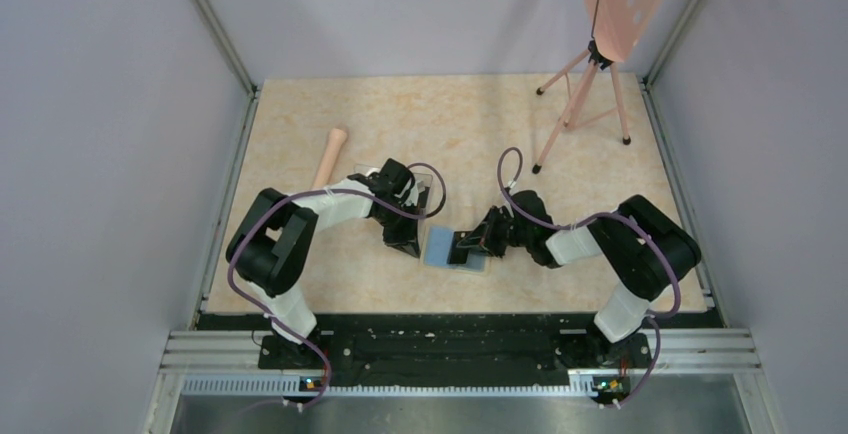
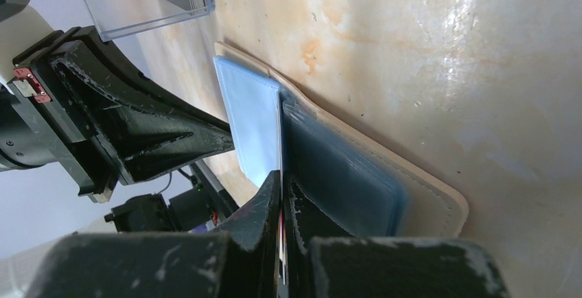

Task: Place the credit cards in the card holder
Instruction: Insert the credit card into the card holder.

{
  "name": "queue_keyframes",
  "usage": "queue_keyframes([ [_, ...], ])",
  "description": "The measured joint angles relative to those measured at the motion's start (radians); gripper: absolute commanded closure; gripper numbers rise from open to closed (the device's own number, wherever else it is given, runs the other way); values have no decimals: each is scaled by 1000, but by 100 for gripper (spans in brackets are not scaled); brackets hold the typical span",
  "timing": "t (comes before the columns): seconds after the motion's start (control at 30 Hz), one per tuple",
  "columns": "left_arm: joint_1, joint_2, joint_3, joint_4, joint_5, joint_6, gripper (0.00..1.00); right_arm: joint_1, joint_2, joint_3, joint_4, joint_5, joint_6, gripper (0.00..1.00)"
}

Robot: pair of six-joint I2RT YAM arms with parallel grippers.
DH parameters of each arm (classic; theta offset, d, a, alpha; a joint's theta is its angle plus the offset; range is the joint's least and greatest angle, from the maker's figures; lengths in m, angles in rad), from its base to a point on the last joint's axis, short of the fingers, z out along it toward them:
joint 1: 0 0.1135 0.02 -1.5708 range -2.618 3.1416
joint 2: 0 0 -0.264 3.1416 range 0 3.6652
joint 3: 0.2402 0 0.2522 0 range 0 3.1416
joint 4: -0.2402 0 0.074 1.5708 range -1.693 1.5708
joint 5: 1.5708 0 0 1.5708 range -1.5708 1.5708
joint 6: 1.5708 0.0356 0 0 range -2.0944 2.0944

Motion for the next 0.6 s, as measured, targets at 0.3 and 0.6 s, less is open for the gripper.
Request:
queue_keyframes([
  [0.3, -2, 1, 4, -6, -3, 2, 100, 0, 0, 0, -4, -9, 5, 100],
  [0.6, -12, 1, 8, -18, -9, 5, 100, 2, 0, 3, -36, -35, 7, 100],
])
